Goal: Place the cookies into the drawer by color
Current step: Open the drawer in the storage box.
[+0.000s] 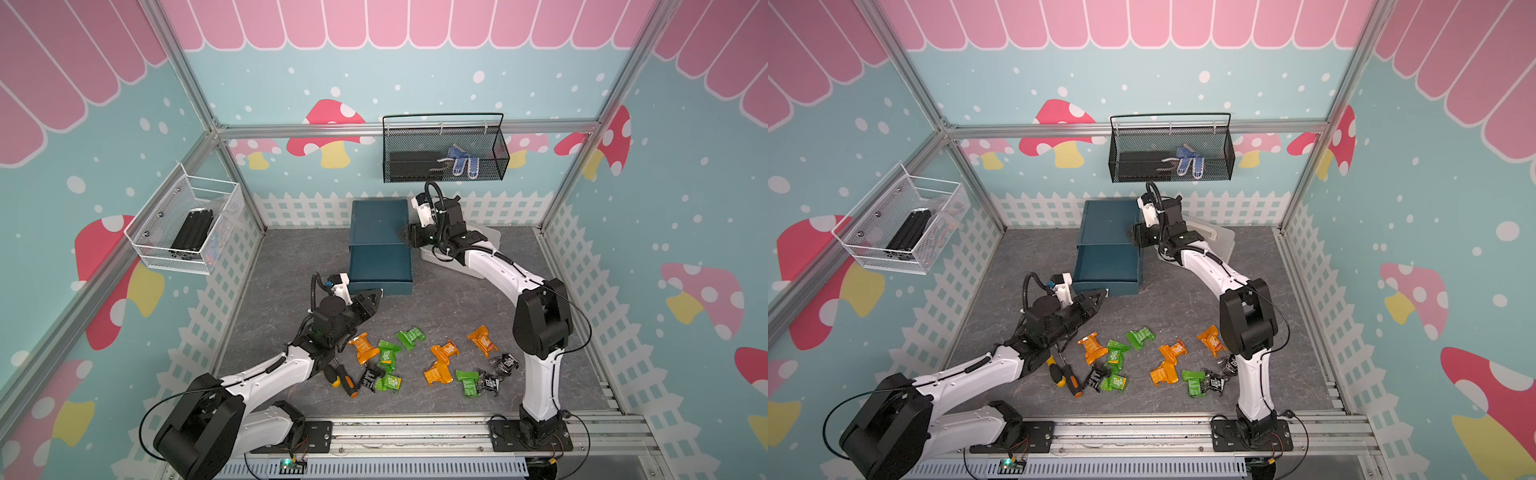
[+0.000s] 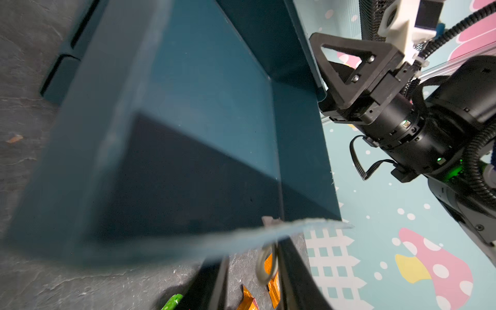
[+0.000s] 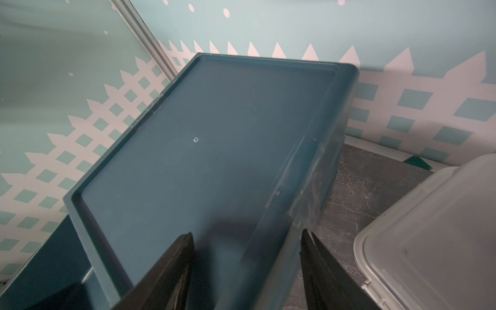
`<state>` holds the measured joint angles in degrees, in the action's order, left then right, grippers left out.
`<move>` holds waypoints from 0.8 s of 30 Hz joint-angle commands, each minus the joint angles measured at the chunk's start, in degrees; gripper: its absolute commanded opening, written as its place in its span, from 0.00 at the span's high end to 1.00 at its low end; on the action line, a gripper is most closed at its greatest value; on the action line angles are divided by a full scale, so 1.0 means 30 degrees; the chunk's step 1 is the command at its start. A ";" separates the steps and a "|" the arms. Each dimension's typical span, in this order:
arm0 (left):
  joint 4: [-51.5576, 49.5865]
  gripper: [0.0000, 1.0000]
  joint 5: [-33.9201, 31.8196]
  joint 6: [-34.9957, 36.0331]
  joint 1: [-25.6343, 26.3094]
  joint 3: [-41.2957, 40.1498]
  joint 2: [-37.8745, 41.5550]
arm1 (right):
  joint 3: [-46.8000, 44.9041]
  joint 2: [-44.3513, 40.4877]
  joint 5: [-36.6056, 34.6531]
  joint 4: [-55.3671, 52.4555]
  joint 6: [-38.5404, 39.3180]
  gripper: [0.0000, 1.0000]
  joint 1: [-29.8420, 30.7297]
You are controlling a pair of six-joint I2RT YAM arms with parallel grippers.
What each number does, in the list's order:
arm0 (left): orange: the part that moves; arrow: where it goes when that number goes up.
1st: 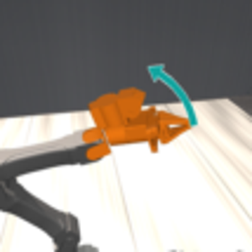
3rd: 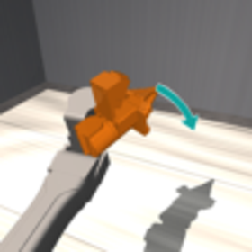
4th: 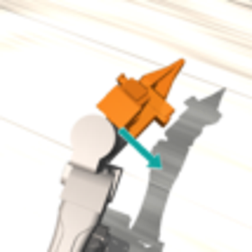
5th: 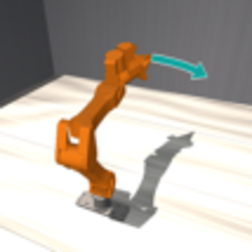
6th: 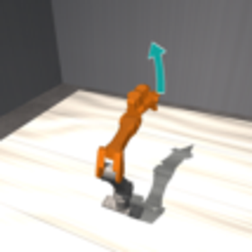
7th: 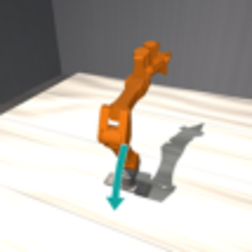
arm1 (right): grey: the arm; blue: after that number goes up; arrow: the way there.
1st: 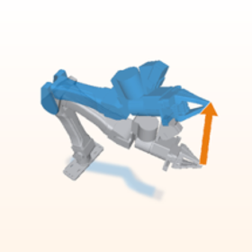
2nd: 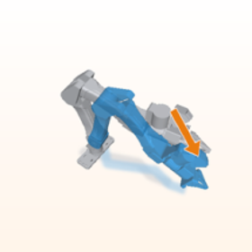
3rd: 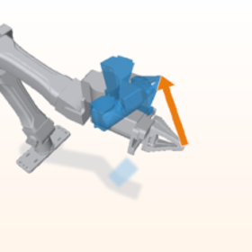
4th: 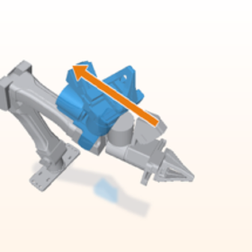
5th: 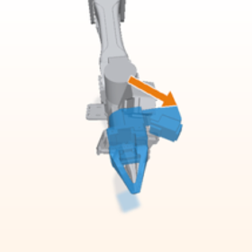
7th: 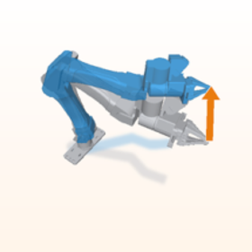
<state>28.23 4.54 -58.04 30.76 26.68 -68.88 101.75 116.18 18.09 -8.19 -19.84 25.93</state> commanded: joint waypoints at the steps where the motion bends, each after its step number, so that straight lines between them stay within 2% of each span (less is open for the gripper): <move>1: -0.0409 0.56 -0.0501 0.0450 -0.0147 -0.0204 0.0618 | -0.0109 0.0221 0.0350 -0.0992 -0.0100 0.35 0.0170; 5: -0.1323 0.33 -0.0429 0.1352 -0.0228 -0.0099 0.1387 | 0.0664 0.0392 0.0525 -0.1656 -0.0273 0.31 0.0174; 10: -0.4265 0.14 -0.0280 0.3026 -0.0418 0.0454 0.2495 | 0.1800 0.0418 0.1009 -0.2311 -0.0376 0.27 0.0174; 14: -0.8471 0.09 -0.1128 0.4904 -0.0416 0.1685 0.3749 | 0.3208 0.0399 0.0355 -0.3953 -0.0187 0.24 0.0159; 17: -1.0674 0.01 -0.2268 0.5254 -0.0441 0.2125 0.4897 | 0.3243 -0.0008 0.0269 -0.4193 0.0015 0.23 0.0159; 22: -1.2258 0.01 -0.2568 0.5078 -0.0440 0.2031 0.6546 | 0.2828 -0.0580 0.0450 -0.4039 -0.0064 0.23 0.0167; 24: -1.3957 0.01 -0.3105 0.5253 -0.0440 0.2580 0.7030 | 0.2585 -0.0919 0.0502 -0.4067 -0.0128 0.22 0.0174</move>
<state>-4.84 -1.58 -44.14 29.69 31.86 -49.52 110.43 116.49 19.09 -19.27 -20.03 25.98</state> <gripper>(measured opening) 0.992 0.775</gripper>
